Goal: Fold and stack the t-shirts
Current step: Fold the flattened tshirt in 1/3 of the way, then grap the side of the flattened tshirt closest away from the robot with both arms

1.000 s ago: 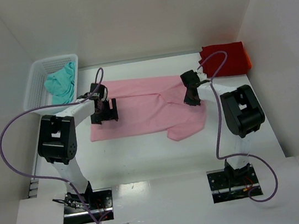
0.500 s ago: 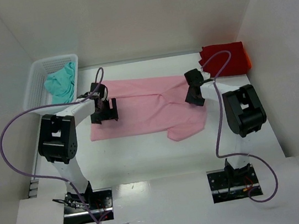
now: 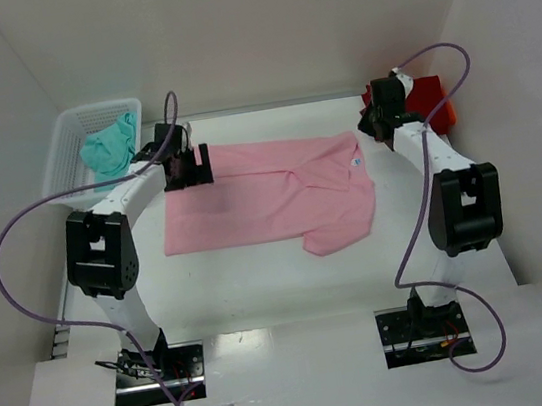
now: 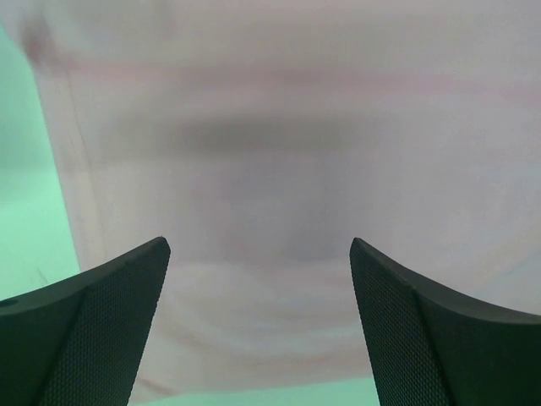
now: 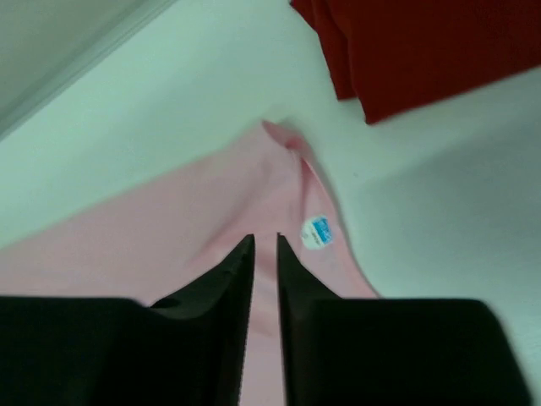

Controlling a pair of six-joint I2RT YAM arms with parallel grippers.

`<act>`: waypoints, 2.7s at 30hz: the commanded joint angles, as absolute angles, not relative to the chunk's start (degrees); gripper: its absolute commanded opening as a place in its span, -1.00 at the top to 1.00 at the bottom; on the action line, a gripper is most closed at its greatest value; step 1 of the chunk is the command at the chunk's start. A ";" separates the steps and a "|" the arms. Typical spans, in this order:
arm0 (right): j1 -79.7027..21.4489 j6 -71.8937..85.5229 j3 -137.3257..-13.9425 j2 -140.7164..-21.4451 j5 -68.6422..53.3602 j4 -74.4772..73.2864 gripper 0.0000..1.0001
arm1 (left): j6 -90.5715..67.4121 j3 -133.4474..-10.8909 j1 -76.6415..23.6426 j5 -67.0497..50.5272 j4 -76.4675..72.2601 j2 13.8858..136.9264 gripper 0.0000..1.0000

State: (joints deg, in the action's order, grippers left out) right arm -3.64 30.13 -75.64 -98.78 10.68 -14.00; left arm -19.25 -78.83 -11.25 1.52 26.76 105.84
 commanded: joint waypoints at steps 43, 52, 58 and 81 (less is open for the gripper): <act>-3.43 23.99 -94.57 -125.43 14.94 -25.14 0.89 | -15.64 -106.26 -4.83 6.68 20.92 131.57 -0.18; -3.43 21.01 -92.20 -111.81 -1.12 -14.59 0.36 | -14.33 -107.31 -4.83 1.41 20.30 125.77 -0.52; -3.43 21.01 -93.44 -101.07 -2.72 -17.75 -0.79 | -12.04 -98.36 -7.82 0.53 19.50 109.18 -0.90; -21.00 52.82 -54.76 -74.20 2.90 -42.80 -1.00 | -6.94 -76.11 -19.66 -37.53 32.70 97.28 -0.91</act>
